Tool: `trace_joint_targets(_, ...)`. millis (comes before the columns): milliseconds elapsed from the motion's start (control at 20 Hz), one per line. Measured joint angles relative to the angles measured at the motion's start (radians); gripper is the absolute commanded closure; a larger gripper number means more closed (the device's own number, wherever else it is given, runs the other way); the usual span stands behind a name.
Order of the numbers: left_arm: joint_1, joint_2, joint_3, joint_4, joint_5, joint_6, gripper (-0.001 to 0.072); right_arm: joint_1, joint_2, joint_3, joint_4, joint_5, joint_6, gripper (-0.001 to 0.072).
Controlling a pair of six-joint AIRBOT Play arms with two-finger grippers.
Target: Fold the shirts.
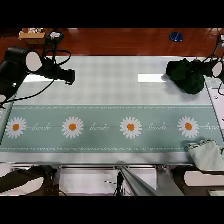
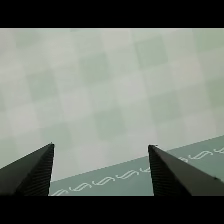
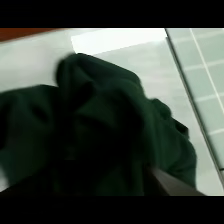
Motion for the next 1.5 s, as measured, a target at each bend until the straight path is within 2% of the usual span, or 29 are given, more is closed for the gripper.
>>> trace_joint_targets(200,0.0,0.0,0.0,-0.018,0.002,0.0,-0.0004,-0.037,-0.096,0.0,-0.014,-0.012,0.004,0.0139)
trace_joint_targets(250,0.0,0.0,0.0,-0.021,0.003,0.0,-0.0004,-0.041,-0.12,0.001,-0.015,-0.015,0.004,0.0201)
trace_joint_targets(300,0.0,0.0,0.0,-0.022,0.003,0.0,-0.0004,-0.043,-0.143,0.001,-0.014,-0.019,0.004,0.0392)
trace_joint_targets(350,0.0,0.0,0.0,-0.023,0.003,0.0,-0.0004,-0.045,-0.16,0.001,-0.007,-0.02,0.004,0.0659)
trace_joint_targets(500,0.0,0.0,0.001,-0.025,0.003,0.0,-0.0004,-0.048,-0.169,0.001,0.012,-0.024,0.003,0.0677)
trace_joint_targets(650,0.0,0.005,0.03,-0.027,-0.013,0.0,-0.0004,-0.049,-0.092,0.024,0.021,-0.042,-0.009,0.0677)
trace_joint_targets(900,0.0,0.04,0.206,-0.027,-0.106,0.003,-0.0003,-0.049,0.177,0.131,0.082,-0.061,-0.031,0.0678)
trace_joint_targets(1200,0.0,0.187,0.459,-0.028,-0.218,0.004,-0.0004,0.005,0.533,0.229,0.228,-0.058,-0.135,0.0678)
trace_joint_targets(1350,0.0,0.303,0.515,-0.028,-0.241,0.003,-0.0003,0.048,0.666,0.242,0.253,0.0,-0.175,0.0677)
trace_joint_targets(1500,0.0,0.396,0.535,-0.028,-0.278,0.003,-0.0003,0.068,0.753,0.247,0.248,0.123,-0.203,0.0677)
